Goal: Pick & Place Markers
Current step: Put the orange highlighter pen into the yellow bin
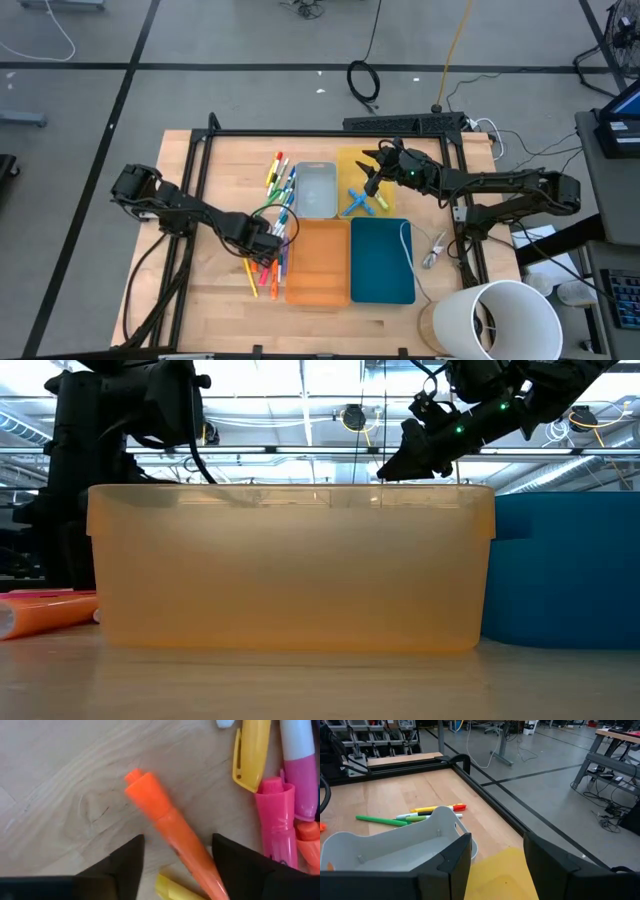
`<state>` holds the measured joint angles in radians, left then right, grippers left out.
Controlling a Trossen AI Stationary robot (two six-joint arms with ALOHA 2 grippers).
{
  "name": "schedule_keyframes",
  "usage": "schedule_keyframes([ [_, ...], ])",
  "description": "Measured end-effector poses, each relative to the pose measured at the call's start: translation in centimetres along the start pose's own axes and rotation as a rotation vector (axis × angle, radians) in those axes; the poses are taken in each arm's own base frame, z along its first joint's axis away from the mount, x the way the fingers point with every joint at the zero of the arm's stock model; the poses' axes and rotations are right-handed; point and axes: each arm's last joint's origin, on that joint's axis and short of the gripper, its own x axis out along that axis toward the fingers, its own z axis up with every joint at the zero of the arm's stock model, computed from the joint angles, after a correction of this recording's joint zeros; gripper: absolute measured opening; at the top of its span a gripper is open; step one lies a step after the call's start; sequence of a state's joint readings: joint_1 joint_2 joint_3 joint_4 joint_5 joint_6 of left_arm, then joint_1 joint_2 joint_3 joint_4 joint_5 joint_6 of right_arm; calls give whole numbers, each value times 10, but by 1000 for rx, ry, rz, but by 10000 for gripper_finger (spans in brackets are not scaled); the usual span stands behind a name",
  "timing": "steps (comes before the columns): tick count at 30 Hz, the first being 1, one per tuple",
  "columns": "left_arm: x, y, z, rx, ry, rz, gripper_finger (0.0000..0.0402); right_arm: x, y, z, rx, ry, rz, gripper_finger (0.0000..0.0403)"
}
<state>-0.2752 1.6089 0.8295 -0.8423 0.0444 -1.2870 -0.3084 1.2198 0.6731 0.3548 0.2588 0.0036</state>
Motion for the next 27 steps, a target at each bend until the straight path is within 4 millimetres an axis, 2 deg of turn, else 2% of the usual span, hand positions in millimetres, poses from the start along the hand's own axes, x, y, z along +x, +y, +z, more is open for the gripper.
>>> schedule_keyframes([
  [6, 0, 0, 0, 76, -9, -3, 107, 0, 0, 0, 0, 0, 0, 171],
  [9, 0, -1, 2, 149, -69, 12, 60, 0, 0, 0, 3, 0, 0, 171],
  [15, 0, 1, 12, 266, -171, 52, 58, 0, 0, 0, 10, 0, 0, 171],
  [21, -3, 8, 15, 362, -284, 171, 70, 0, 0, 0, 9, 0, -1, 171],
  [24, -15, 11, 15, 386, -343, 217, 62, 0, 0, 0, 9, -4, -1, 171],
  [27, -37, 12, 16, 393, -431, 206, 60, 0, 0, 1, 11, -12, -1, 171],
])
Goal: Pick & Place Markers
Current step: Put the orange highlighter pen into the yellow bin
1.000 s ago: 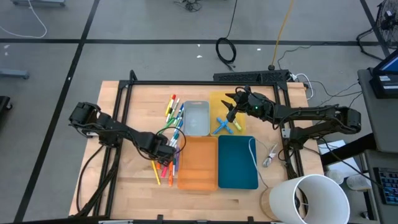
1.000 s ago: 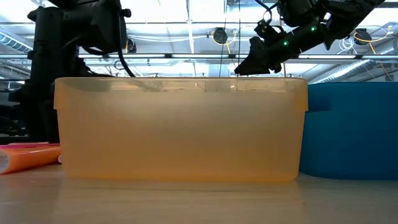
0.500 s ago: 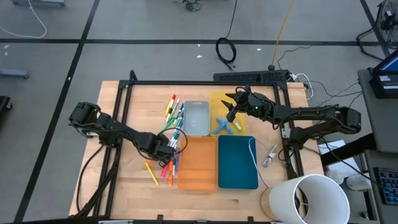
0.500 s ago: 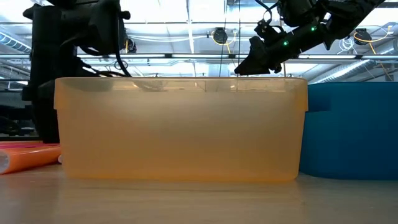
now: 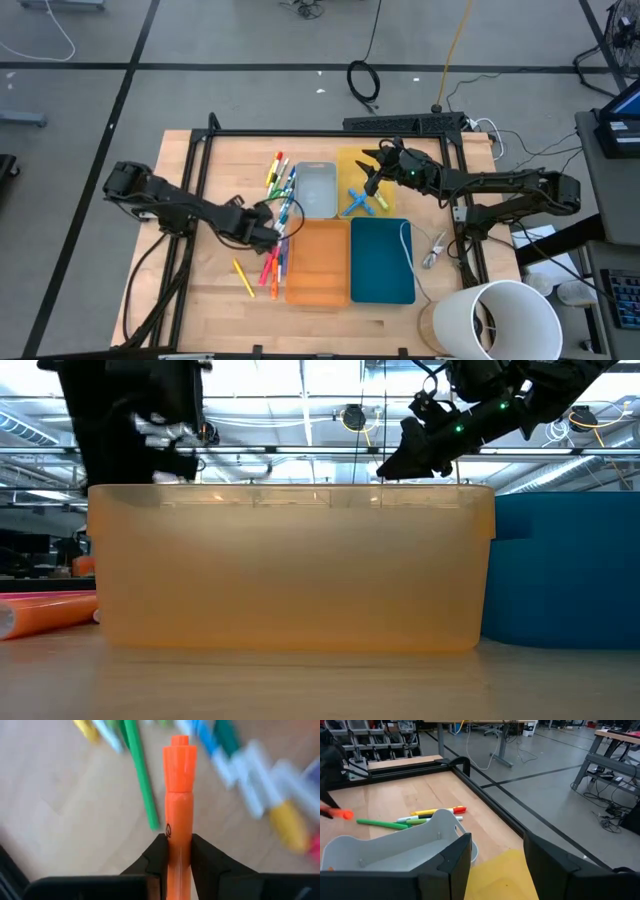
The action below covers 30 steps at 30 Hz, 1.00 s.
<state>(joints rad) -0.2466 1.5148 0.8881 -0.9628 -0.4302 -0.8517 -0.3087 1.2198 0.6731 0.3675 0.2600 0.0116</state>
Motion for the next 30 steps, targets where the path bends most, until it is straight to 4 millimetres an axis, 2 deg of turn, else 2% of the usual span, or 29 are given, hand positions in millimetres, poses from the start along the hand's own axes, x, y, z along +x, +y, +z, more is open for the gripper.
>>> schedule_keyframes([
  [4, -37, 17, 14, 0, -222, 43, 60, 0, 0, 0, 1, -4, 0, 171],
  [7, -63, 30, 27, 47, -463, 118, 65, 0, 0, 1, 5, -10, 0, 171],
  [12, -86, 53, 48, 69, -731, 172, 63, 3, 1, -1, 5, -9, 0, 171],
  [14, -83, 61, 58, 78, -793, 106, 61, 4, 1, -1, 6, -12, 0, 171],
  [19, -62, 73, 80, 255, -1065, -315, 61, 4, 1, 2, 13, -38, 3, 171],
  [22, -52, 82, 85, 317, -1199, -516, 61, 3, 4, 4, 16, -67, 40, 171],
  [27, -50, 93, 92, 355, -1334, -699, 61, 7, 15, 11, 18, -182, 254, 171],
  [30, -51, 90, 97, 369, -1388, -769, 61, 11, 26, 11, -16, -246, 313, 171],
])
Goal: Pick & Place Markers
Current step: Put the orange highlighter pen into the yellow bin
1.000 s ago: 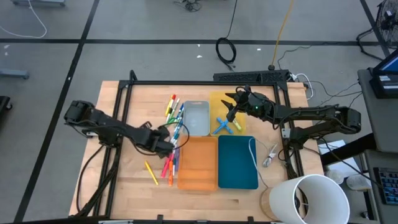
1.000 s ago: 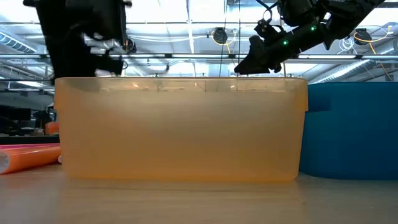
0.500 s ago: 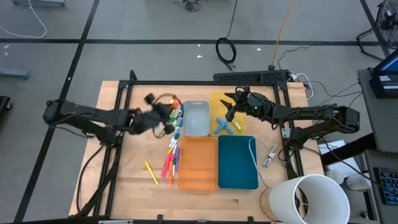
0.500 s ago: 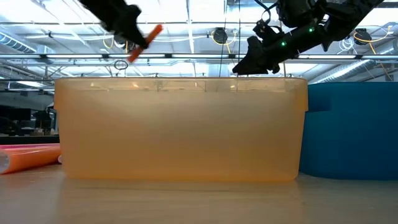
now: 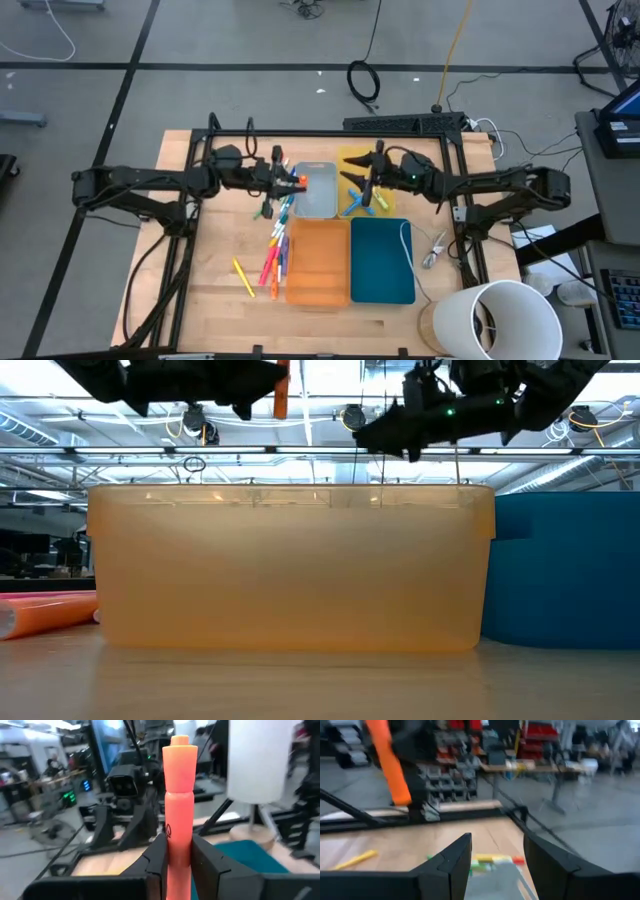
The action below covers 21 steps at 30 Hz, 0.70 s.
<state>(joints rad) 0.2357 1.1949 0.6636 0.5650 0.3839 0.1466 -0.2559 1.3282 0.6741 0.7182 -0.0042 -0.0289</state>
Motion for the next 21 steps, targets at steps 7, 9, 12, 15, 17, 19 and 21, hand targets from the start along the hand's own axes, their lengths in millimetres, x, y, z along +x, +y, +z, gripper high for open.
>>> schedule_keyframes([
  [7, 17, -3, -10, 25, -69, -43, 61, 19, 21, -11, -68, -17, 69, 171],
  [9, 20, -2, -13, 22, -82, -39, 62, 23, 26, -10, -66, -15, 85, 171],
  [12, 20, 1, -13, 6, -84, -29, 62, 31, 36, -8, -69, -20, 115, 175],
  [15, 20, 1, -14, 5, -79, -28, 62, 36, 45, -6, -70, -28, 152, 190],
  [17, 20, 1, -14, 2, -73, -32, 62, 40, 50, -3, -70, -37, 181, 204],
  [19, 20, 1, -15, -1, -67, -37, 62, 41, 55, -3, -69, -37, 194, 219],
  [21, 20, 1, -16, -5, -55, -36, 62, 41, 58, 0, -67, -44, 204, 233],
])
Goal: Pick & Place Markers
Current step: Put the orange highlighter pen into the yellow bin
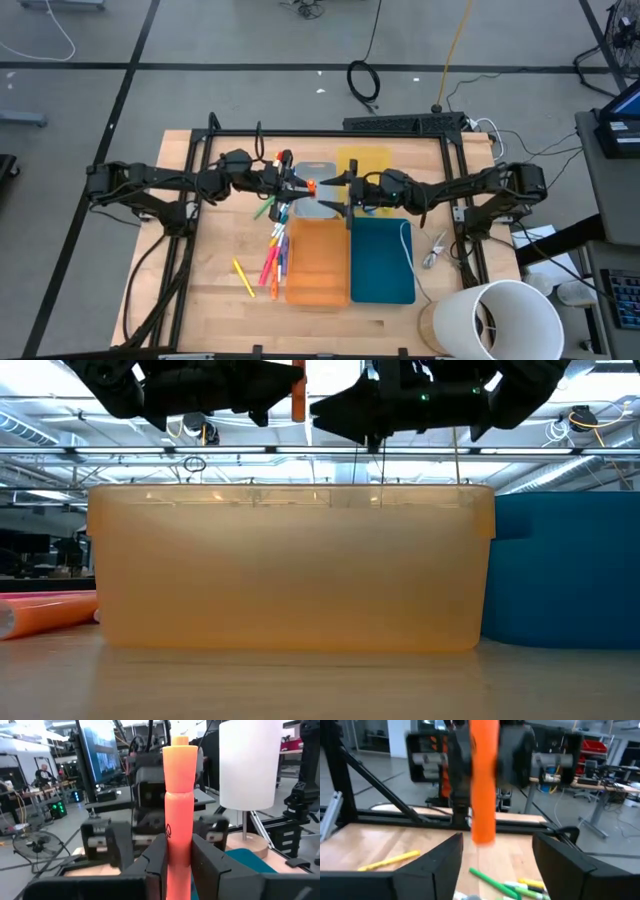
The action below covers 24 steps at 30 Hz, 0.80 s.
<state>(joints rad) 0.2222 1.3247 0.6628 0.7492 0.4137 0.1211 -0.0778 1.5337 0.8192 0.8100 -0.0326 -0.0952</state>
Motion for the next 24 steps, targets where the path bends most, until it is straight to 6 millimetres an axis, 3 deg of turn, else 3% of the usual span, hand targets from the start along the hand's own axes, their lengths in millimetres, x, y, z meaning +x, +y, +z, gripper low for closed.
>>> schedule_keyframes([
  [5, 0, -1, -1, -2, 6, 0, 62, 2, 7, 5, 0, -19, 24, 252],
  [12, 7, -2, -3, 15, -38, -7, 62, 3, 8, 8, 0, -33, 28, 247],
  [19, 37, 9, -15, -31, 21, -22, 63, 3, 8, 7, 0, -22, 21, 243],
  [24, 47, 13, -7, -5, 22, -32, 63, 2, 7, 5, -6, 9, 14, 243],
])
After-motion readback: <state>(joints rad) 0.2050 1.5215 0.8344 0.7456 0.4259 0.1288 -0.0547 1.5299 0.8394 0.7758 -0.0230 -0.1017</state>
